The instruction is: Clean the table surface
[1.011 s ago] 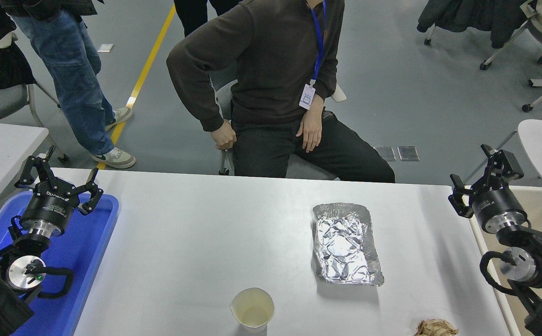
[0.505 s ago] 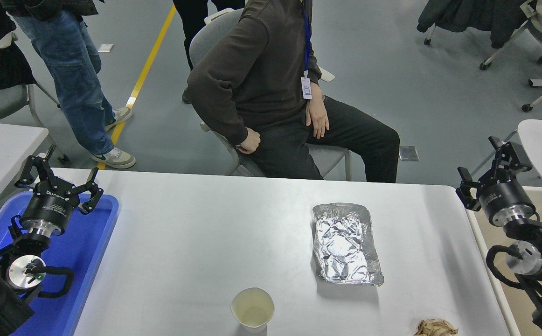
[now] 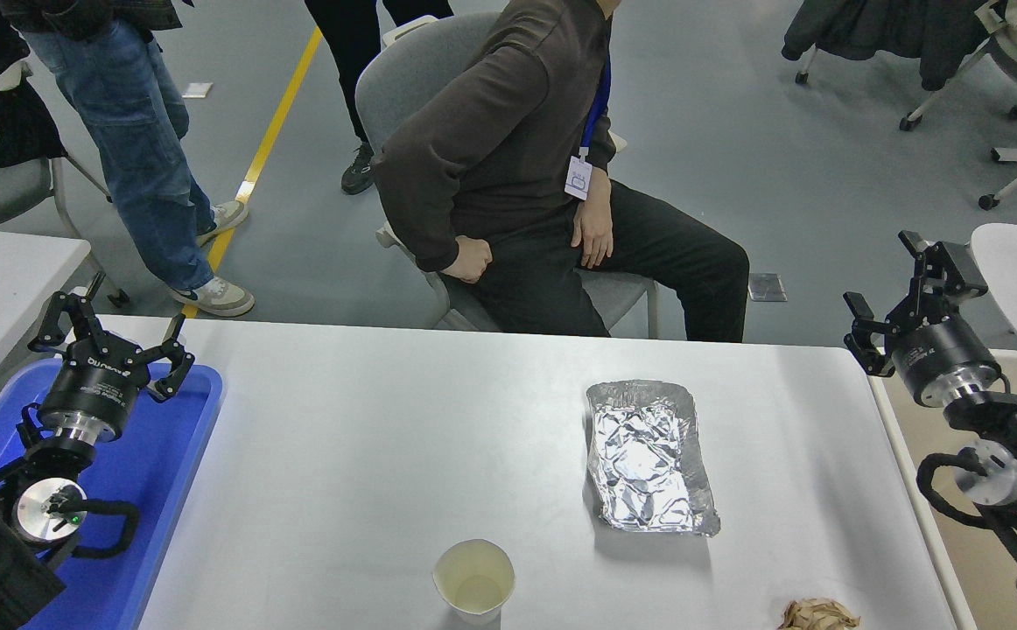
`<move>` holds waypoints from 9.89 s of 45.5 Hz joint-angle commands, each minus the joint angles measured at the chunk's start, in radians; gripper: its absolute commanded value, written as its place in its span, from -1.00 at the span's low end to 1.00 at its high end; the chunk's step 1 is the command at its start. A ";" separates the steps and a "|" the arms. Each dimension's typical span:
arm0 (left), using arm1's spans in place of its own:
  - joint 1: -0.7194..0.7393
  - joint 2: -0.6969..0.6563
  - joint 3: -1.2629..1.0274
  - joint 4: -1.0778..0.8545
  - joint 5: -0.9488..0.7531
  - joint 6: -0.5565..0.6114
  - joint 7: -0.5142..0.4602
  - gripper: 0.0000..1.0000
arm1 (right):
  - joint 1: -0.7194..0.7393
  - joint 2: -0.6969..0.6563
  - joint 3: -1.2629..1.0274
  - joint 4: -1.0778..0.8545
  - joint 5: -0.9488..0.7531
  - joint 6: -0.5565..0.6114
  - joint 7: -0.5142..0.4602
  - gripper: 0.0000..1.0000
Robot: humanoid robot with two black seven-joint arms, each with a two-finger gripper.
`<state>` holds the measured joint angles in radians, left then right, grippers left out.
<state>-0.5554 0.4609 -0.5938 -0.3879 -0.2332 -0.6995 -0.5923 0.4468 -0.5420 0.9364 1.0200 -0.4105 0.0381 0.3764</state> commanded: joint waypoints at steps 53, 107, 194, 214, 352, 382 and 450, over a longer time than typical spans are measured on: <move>0.000 -0.001 0.000 0.000 0.000 0.000 0.000 1.00 | 0.430 -0.193 -0.797 0.614 -0.689 0.037 -0.163 0.99; 0.000 -0.001 -0.001 0.000 0.000 0.000 0.000 1.00 | 1.037 0.304 -1.173 0.536 -0.361 0.247 -0.695 0.99; 0.000 -0.001 -0.001 0.000 0.000 0.000 0.000 1.00 | 0.730 0.468 -1.232 0.333 -0.737 0.163 -0.671 -1.00; 0.000 -0.001 -0.001 0.000 0.000 0.000 0.000 1.00 | 0.785 0.445 -1.213 0.344 -0.708 0.166 -0.639 -1.00; 0.000 -0.001 -0.001 0.000 0.000 0.000 0.000 1.00 | 0.779 -0.734 -0.933 0.240 -0.706 0.310 -0.277 -1.00; 0.000 -0.001 -0.001 0.000 0.000 0.000 0.000 1.00 | 0.477 -0.526 -0.912 -0.398 -0.622 0.266 -0.051 -1.00; 0.000 -0.001 -0.001 0.000 0.000 0.000 0.000 1.00 | 0.070 0.004 -0.972 -1.054 -0.288 -0.012 0.007 -1.00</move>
<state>-0.5553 0.4602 -0.5952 -0.3881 -0.2332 -0.6995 -0.5921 0.5674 -0.5883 -0.0147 -0.0122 -0.7647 0.0670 0.3846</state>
